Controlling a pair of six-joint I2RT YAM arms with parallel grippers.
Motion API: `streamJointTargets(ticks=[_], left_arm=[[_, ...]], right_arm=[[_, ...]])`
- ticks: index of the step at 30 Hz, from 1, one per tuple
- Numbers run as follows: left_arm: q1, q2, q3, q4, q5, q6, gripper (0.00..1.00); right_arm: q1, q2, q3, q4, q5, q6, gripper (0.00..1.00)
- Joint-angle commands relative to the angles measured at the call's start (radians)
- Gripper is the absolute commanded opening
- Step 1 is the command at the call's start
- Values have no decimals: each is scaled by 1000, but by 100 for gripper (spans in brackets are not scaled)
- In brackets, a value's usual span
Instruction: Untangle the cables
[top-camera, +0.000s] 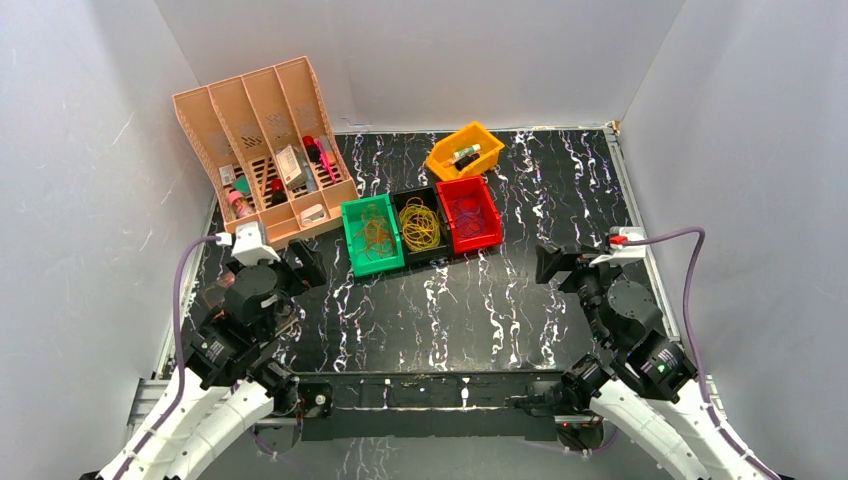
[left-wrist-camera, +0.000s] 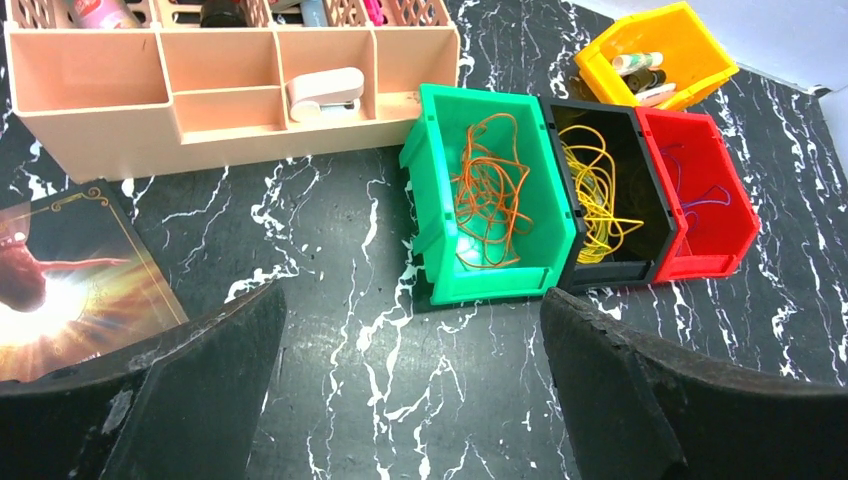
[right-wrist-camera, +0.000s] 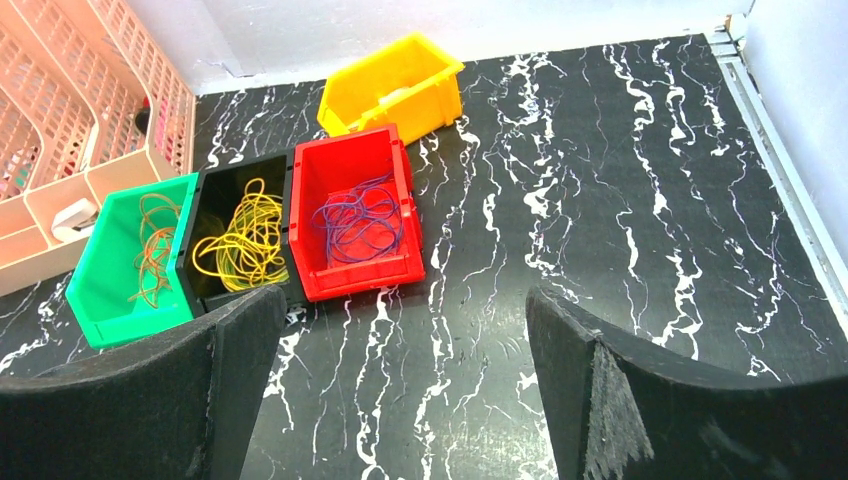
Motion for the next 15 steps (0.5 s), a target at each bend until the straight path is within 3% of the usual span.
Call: streamJointTargets(ticks=[1, 15], left_arm=[[3, -35, -34, 2, -37, -37, 98], [3, -61, -58, 37, -37, -18, 98]], right_arm=[[-1, 21, 12, 30, 7, 25, 98], [-1, 101, 1, 74, -66, 21, 98]])
